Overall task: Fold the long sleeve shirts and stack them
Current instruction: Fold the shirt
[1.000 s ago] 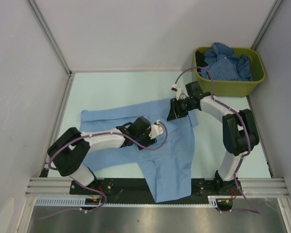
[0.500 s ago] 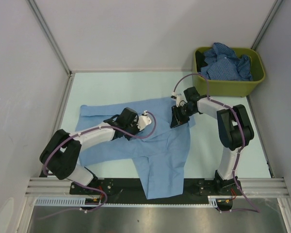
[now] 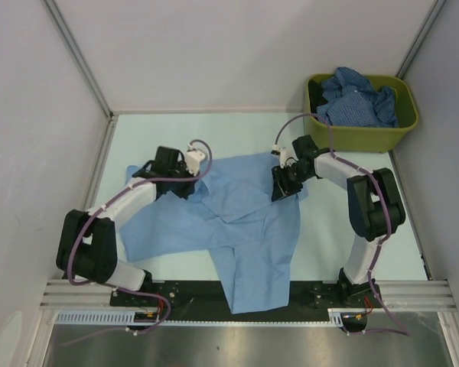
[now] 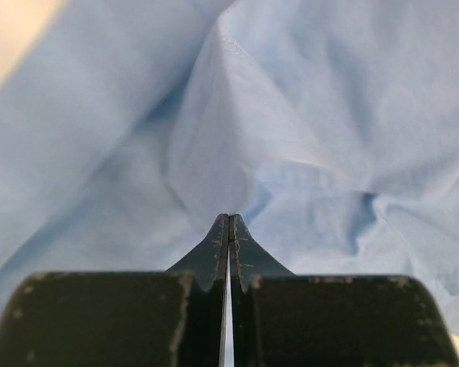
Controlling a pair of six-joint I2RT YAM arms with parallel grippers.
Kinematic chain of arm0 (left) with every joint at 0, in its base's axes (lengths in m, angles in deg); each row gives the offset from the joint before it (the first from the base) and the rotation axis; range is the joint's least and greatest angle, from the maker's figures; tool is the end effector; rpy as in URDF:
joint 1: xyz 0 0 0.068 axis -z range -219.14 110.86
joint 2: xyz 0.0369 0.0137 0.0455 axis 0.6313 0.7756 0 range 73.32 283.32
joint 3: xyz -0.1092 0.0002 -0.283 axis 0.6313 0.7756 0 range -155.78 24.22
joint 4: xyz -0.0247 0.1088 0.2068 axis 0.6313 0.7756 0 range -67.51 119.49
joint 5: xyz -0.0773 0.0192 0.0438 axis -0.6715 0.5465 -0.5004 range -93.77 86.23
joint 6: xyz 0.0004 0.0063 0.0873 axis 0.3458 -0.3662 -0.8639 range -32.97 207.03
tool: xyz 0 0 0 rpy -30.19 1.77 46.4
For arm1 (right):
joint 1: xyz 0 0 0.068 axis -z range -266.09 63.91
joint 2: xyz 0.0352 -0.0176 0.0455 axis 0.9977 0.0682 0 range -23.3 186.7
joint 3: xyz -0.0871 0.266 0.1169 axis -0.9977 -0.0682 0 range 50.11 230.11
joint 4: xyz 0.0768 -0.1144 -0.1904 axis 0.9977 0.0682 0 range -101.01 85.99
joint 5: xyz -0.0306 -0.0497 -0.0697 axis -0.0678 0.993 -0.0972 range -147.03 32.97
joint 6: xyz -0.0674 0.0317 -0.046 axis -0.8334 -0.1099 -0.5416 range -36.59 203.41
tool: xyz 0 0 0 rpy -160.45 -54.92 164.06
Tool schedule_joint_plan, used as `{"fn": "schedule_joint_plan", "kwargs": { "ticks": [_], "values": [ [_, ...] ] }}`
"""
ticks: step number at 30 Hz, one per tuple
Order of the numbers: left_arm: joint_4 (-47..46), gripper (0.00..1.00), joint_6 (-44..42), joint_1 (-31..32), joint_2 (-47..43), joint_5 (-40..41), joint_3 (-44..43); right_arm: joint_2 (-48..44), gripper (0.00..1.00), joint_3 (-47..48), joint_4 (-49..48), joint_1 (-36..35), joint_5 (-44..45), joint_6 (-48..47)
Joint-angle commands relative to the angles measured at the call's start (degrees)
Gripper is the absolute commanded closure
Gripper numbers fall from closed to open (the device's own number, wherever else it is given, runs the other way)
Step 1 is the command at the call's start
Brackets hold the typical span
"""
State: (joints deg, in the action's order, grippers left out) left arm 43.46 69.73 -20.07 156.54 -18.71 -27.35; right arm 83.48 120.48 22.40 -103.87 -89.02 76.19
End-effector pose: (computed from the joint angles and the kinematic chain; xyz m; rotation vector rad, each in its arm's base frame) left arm 0.2688 -0.1140 0.2259 0.8764 2.3159 -0.3374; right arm 0.3335 0.1502 0.1849 -0.7269 2.6353 0.8238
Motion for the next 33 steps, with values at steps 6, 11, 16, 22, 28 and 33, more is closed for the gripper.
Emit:
{"fn": "schedule_joint_plan", "kwargs": {
  "ticks": [6, 11, 16, 22, 28, 33],
  "values": [
    [7.06, 1.0, 13.25, -17.99, 7.04, -13.35, -9.69, -5.35, 0.46, 5.57, 3.24, 0.29, 3.69, -5.78],
    [8.64, 1.0, 14.92, -24.6, 10.64, -14.77, -10.39, -4.83, 0.43, 8.64, 3.07, 0.11, 5.09, -7.01],
    [10.22, 1.0, 15.19, -27.51, 10.91, -15.29, -10.92, -1.06, 0.43, 12.86, 2.54, -0.06, 5.01, -7.02],
    [15.49, 1.0, 16.77, -28.74, 12.75, -18.98, -16.88, 1.5, 0.44, 14.8, 1.05, -0.06, 1.68, -6.4],
    [21.02, 1.0, 12.56, -27.68, 9.51, -22.59, -18.92, 0.97, 0.45, 14.45, -0.18, 0.29, 2.19, -7.19],
    [22.88, 1.0, 14.92, -28.3, 3.71, -22.06, -15.14, 1.76, 0.47, 15.94, -0.71, 1.17, 1.75, -7.1]
  ]
}}
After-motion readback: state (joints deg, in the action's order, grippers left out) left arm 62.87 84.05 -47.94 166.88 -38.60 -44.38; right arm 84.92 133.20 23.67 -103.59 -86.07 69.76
